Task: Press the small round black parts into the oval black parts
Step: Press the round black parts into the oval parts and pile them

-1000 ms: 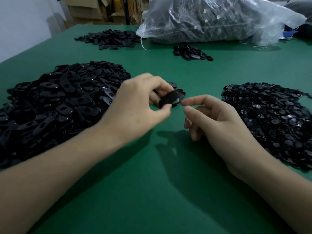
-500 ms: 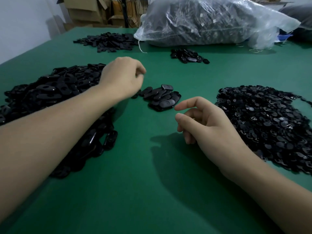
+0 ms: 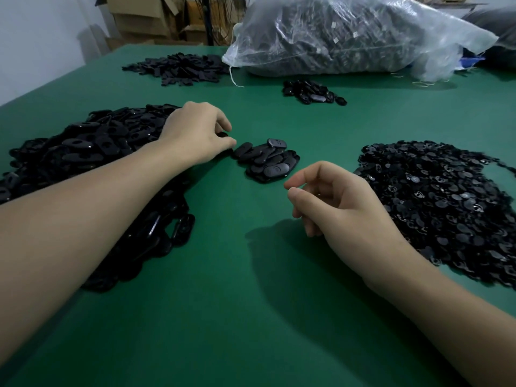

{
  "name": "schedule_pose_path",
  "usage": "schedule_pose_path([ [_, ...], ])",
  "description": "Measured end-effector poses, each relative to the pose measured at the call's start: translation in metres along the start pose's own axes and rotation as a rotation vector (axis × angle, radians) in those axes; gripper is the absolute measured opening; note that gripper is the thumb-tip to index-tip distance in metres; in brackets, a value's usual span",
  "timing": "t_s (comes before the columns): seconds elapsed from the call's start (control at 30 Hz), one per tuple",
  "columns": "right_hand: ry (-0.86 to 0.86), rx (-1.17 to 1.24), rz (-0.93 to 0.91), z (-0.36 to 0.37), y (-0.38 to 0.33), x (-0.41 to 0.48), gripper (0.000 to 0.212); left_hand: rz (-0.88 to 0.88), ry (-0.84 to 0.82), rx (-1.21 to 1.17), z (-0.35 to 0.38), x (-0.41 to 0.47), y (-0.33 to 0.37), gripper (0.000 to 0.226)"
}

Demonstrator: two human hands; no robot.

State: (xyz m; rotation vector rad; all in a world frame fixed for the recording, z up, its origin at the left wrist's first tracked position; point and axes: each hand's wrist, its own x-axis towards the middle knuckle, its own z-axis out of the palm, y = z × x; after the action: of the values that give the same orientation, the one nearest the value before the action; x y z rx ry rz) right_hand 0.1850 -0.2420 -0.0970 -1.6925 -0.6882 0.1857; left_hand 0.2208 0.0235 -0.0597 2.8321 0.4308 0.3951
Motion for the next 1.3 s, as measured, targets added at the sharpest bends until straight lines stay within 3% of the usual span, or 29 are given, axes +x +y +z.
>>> schedule_pose_path([
  [0.13,0.009,-0.006,-0.005,-0.002,0.002,0.001,0.004,0.022,0.094,-0.138,-0.003,-0.012,0.001,0.033],
  [0.23,0.013,-0.011,-0.005,-0.003,0.002,0.002,0.003,-0.018,0.210,-0.385,-0.011,-0.020,0.002,0.029],
  [0.37,0.033,-0.009,0.000,-0.006,0.001,0.003,0.005,-0.145,0.062,-0.965,-0.018,-0.045,0.015,0.020],
  [0.47,0.043,-0.033,0.011,-0.007,0.001,0.004,0.005,-0.164,-0.066,-1.171,-0.008,-0.076,0.033,0.025],
  [0.6,0.065,-0.185,-0.004,-0.009,0.000,0.004,0.007,-0.095,-0.166,-1.210,0.008,-0.115,0.047,0.019],
  [0.83,0.086,-0.342,-0.044,-0.011,-0.004,0.005,0.010,-0.090,-0.180,-1.308,0.011,-0.133,0.058,0.016],
  [0.97,0.037,-0.254,-0.005,-0.011,-0.004,0.006,0.014,-0.119,-0.185,-1.357,0.012,-0.134,0.056,0.019],
  [1.13,-0.050,-0.019,0.026,-0.008,-0.005,0.004,0.004,-0.098,-0.203,-1.397,0.011,-0.134,0.053,0.029],
  [1.3,-0.006,0.125,0.104,-0.010,-0.004,0.004,0.003,-0.040,-0.265,-1.466,0.012,-0.134,0.051,0.025],
])
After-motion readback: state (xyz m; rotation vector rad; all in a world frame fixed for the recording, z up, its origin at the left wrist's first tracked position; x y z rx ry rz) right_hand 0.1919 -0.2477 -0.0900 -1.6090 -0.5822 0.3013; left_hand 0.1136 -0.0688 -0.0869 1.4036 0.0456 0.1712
